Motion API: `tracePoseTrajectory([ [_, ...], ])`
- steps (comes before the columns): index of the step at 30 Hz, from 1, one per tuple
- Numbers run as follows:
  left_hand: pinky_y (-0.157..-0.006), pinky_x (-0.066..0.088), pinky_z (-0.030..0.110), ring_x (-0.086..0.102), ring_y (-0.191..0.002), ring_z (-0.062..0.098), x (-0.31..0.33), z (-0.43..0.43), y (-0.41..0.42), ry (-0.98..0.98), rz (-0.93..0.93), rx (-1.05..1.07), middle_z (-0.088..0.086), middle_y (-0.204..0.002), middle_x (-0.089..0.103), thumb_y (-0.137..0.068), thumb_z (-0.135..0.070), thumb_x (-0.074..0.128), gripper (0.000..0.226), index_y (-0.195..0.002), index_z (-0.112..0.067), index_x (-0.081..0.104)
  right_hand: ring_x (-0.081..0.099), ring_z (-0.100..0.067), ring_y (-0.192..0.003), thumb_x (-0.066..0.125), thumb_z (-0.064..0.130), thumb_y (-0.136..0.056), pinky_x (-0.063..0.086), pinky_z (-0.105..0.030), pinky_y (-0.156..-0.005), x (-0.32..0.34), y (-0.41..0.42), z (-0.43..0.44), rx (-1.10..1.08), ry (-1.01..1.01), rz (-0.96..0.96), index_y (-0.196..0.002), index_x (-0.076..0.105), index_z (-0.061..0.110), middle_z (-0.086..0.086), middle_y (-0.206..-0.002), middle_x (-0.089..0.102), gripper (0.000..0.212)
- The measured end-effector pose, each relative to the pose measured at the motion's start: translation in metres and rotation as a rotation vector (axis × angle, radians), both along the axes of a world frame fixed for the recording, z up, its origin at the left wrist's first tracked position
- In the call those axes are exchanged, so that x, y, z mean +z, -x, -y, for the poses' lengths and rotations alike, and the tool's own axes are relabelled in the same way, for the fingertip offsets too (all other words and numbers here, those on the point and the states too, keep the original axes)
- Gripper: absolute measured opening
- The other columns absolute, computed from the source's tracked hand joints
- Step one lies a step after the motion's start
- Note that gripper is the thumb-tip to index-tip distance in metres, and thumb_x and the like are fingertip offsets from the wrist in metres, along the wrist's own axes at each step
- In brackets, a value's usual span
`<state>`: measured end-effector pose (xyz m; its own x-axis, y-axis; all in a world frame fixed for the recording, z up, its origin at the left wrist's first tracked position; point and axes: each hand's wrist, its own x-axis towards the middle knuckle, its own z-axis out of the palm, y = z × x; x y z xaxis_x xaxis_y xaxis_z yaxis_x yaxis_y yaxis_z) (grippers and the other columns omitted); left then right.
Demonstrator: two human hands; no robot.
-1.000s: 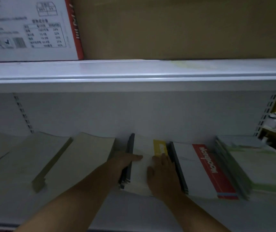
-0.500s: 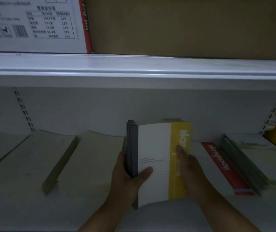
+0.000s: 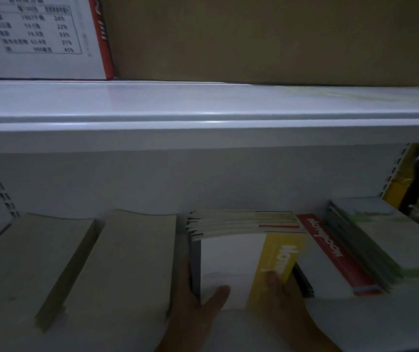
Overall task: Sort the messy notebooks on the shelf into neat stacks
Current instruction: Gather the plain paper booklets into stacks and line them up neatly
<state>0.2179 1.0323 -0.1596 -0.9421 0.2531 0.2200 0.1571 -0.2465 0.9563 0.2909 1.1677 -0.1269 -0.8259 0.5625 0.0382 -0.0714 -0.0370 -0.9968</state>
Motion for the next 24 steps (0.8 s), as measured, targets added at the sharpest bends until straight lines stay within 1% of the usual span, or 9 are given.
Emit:
tracePoseTrajectory([
  [2, -0.065, 0.047, 0.005, 0.065, -0.081, -0.013, -0.004, -0.002, 0.002, -0.050, 0.080, -0.046, -0.022, -0.098, 0.072, -0.044, -0.011, 0.078, 0.072, -0.110, -0.025, 0.051, 0.044, 0.001, -0.064, 0.044, 0.002, -0.094, 0.039, 0.000, -0.049, -0.005, 0.003, -0.004, 0.000, -0.055, 0.017, -0.098, 0.046, 0.022, -0.006, -0.082, 0.055, 0.021],
  [5, -0.069, 0.049, 0.006, 0.063, -0.080, -0.013, -0.016, -0.001, 0.004, -0.109, 0.173, -0.073, 0.000, -0.119, 0.063, -0.046, -0.007, 0.073, 0.081, -0.123, -0.013, 0.048, 0.051, 0.000, -0.062, 0.045, 0.002, -0.094, 0.041, 0.000, -0.051, -0.005, 0.008, -0.005, -0.002, -0.102, 0.061, -0.105, 0.044, 0.020, 0.011, -0.081, 0.053, 0.021],
  [7, -0.072, 0.048, 0.006, 0.063, -0.083, -0.012, -0.021, -0.001, 0.005, -0.112, 0.168, -0.088, -0.002, -0.116, 0.066, -0.048, -0.011, 0.073, 0.084, -0.128, -0.011, 0.046, 0.054, -0.003, -0.064, 0.047, 0.002, -0.093, 0.043, -0.003, -0.052, -0.013, 0.012, -0.007, -0.012, -0.109, 0.064, -0.103, 0.048, 0.020, 0.010, -0.081, 0.056, 0.021],
  [10, -0.069, 0.051, 0.012, 0.068, -0.086, -0.002, -0.017, -0.002, 0.006, -0.141, 0.180, -0.099, -0.011, -0.100, 0.074, -0.039, -0.020, 0.074, 0.080, -0.116, -0.014, 0.052, 0.057, -0.001, -0.063, 0.051, 0.003, -0.091, 0.044, -0.008, -0.053, -0.021, 0.015, -0.011, -0.027, -0.133, 0.055, -0.099, 0.053, 0.019, 0.007, -0.078, 0.058, 0.018],
  [15, -0.055, 0.051, 0.016, 0.069, -0.070, 0.003, -0.003, -0.003, -0.001, -0.257, 0.206, -0.171, -0.007, -0.080, 0.075, -0.034, -0.001, 0.068, 0.077, -0.109, -0.005, 0.049, 0.054, -0.003, -0.064, 0.056, -0.005, -0.087, 0.045, -0.005, -0.055, -0.013, 0.013, -0.008, -0.004, -0.158, 0.013, -0.084, 0.052, 0.027, 0.012, -0.070, 0.059, 0.032],
  [18, -0.052, 0.050, 0.016, 0.069, -0.067, 0.003, 0.001, -0.004, -0.001, -0.263, 0.222, -0.132, -0.008, -0.080, 0.075, -0.029, -0.005, 0.066, 0.080, -0.108, -0.008, 0.051, 0.063, -0.007, -0.062, 0.067, 0.022, -0.077, 0.048, -0.012, -0.055, -0.013, 0.011, -0.009, 0.023, -0.117, -0.044, -0.093, 0.055, 0.025, 0.009, -0.069, 0.070, 0.021],
  [21, -0.048, 0.047, 0.016, 0.066, -0.060, 0.006, -0.008, -0.005, 0.001, -0.232, 0.257, -0.117, -0.003, -0.081, 0.075, -0.024, -0.010, 0.062, 0.097, -0.119, -0.009, 0.047, 0.067, 0.001, -0.075, 0.070, 0.052, -0.053, 0.053, -0.017, -0.063, -0.014, 0.008, -0.011, 0.080, -0.109, -0.070, -0.109, 0.052, 0.033, 0.020, -0.089, 0.070, 0.062],
  [22, -0.046, 0.045, 0.016, 0.064, -0.057, 0.007, -0.009, -0.003, -0.001, -0.210, 0.243, -0.135, 0.002, -0.086, 0.074, -0.024, -0.011, 0.062, 0.102, -0.125, -0.006, 0.044, 0.066, 0.002, -0.076, 0.074, 0.052, -0.051, 0.052, -0.016, -0.064, -0.017, 0.009, -0.011, 0.079, -0.097, -0.079, -0.110, 0.051, 0.033, 0.017, -0.089, 0.071, 0.066],
  [24, -0.044, 0.043, 0.017, 0.063, -0.056, 0.006, -0.009, -0.003, -0.004, -0.205, 0.231, -0.115, 0.014, -0.101, 0.064, -0.023, -0.013, 0.060, 0.111, -0.131, -0.002, 0.040, 0.063, 0.008, -0.072, 0.079, 0.030, -0.064, 0.049, -0.009, -0.065, -0.025, 0.010, -0.010, 0.036, -0.116, -0.098, -0.111, 0.051, 0.026, 0.008, -0.084, 0.069, 0.055],
])
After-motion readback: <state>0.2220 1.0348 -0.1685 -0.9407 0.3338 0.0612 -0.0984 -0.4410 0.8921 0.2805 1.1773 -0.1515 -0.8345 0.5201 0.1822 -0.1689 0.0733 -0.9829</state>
